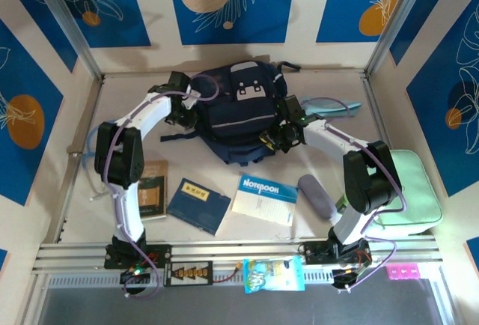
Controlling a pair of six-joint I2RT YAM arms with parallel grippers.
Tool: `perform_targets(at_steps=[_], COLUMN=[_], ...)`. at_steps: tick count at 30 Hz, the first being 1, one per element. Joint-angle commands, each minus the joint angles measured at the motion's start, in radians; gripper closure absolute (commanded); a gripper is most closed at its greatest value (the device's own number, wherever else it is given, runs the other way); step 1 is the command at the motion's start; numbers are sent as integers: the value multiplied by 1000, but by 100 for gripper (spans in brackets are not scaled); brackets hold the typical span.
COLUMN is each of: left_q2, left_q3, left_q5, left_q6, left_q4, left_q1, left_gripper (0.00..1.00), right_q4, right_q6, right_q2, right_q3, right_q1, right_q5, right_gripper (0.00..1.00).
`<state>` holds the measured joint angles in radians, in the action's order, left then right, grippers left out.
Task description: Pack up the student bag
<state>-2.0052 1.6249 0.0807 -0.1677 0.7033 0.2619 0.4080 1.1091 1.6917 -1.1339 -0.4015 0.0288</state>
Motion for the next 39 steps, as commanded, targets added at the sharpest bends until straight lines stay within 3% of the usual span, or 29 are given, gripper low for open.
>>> perform_targets(at_steps=[1, 4, 8, 13, 17, 24, 29, 33, 39], left_q2=[173, 285, 455, 616, 700, 772, 806, 811, 797], left_q3=[-72, -157, -314, -464, -556, -685, -747, -749, -746], left_q5=[11, -42, -114, -113, -93, -152, -215, -223, -257], left_q6=[205, 363, 505, 586, 626, 670, 706, 701, 681], left_q4=[32, 60, 32, 1, -8, -9, -47, -63, -65], left_q1=[-19, -19, -20, -42, -109, -272, -377, -388, -386], left_gripper=[45, 37, 28, 17, 8, 5, 2, 1, 0], right_q4=[28, 96, 182, 225, 214, 141, 132, 124, 179], right_q6=[-41, -125, -260, -336, -317, -312, -369, -372, -343], right_q2=[-28, -61, -104, -96, 1, 219, 374, 487, 566], right_q3=[-43, -66, -112, -155, -223, -390, -516, -579, -614], right_q1=[-14, -11, -58, -232, -391, -560, -607, -621, -612], right_q5=[-28, -110, -153, -163, -137, -18, 108, 180, 111], right_gripper=[58, 45, 41, 40, 41, 45, 47, 48, 48])
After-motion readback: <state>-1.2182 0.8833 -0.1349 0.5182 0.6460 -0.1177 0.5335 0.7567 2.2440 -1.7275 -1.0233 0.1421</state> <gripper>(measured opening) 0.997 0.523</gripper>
